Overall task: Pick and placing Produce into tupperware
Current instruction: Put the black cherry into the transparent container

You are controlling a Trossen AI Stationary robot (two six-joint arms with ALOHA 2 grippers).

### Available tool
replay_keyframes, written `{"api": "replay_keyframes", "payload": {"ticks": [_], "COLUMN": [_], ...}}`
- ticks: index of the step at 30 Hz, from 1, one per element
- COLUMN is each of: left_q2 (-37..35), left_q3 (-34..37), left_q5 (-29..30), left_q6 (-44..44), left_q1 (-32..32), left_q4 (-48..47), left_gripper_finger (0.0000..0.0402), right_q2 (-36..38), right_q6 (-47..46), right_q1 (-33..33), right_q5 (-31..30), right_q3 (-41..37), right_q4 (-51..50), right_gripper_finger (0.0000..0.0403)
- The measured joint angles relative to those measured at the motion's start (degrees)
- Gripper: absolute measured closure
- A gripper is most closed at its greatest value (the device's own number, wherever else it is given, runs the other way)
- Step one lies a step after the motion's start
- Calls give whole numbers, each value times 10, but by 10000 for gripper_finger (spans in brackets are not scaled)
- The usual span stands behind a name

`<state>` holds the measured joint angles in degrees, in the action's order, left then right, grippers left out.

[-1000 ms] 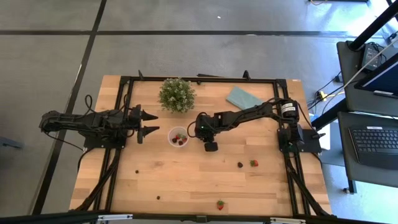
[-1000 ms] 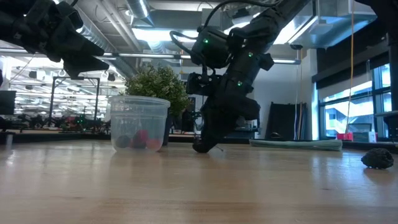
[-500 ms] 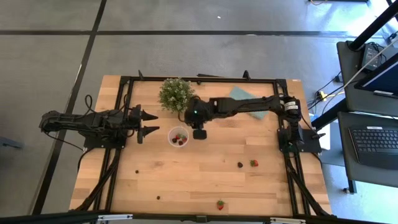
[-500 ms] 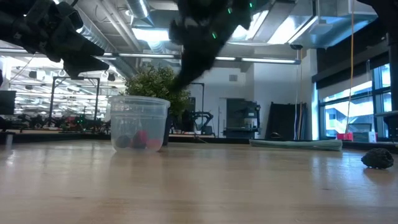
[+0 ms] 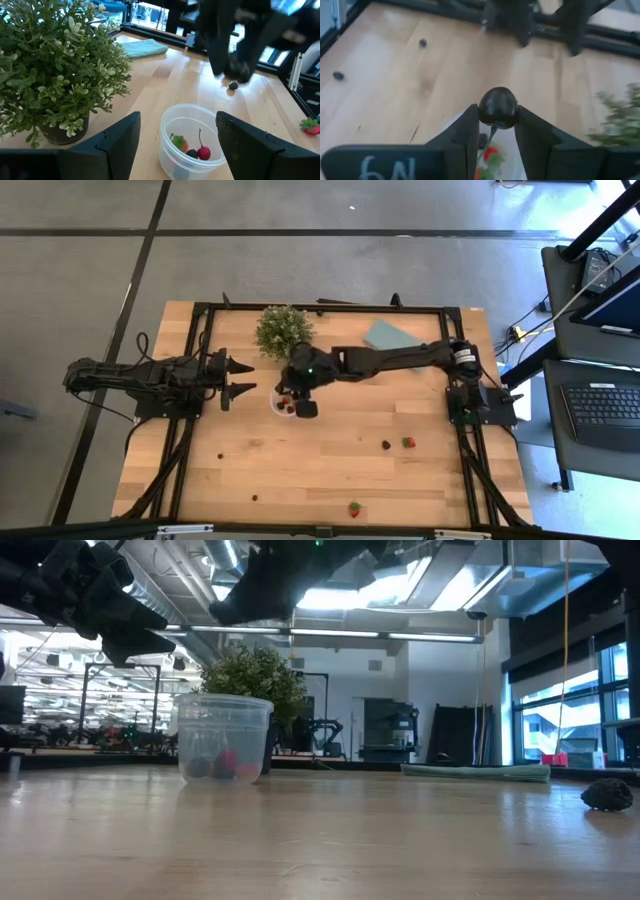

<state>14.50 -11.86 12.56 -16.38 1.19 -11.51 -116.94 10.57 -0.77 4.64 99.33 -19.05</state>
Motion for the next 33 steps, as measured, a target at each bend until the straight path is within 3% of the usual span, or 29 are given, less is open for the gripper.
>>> {"api": "replay_keyframes", "payload": {"ticks": [14,22,33], "left_q2": [0,0,0], "left_q3": [0,0,0], "left_q5": [0,0,0], "left_q6": [0,0,0], "left_q1": [0,0,0], "left_q4": [0,0,0], "left_gripper_finger": [151,151,151], "right_q2": [-81,-88,-88], "right_q6": [-13,-13,-13], "right_q1": [-9,-9,-2], "right_q5": [0,0,-1], "right_q3": [0,0,0], "right_q4": [-1,0,-5], "right_gripper_finger": [291,288,224]}}
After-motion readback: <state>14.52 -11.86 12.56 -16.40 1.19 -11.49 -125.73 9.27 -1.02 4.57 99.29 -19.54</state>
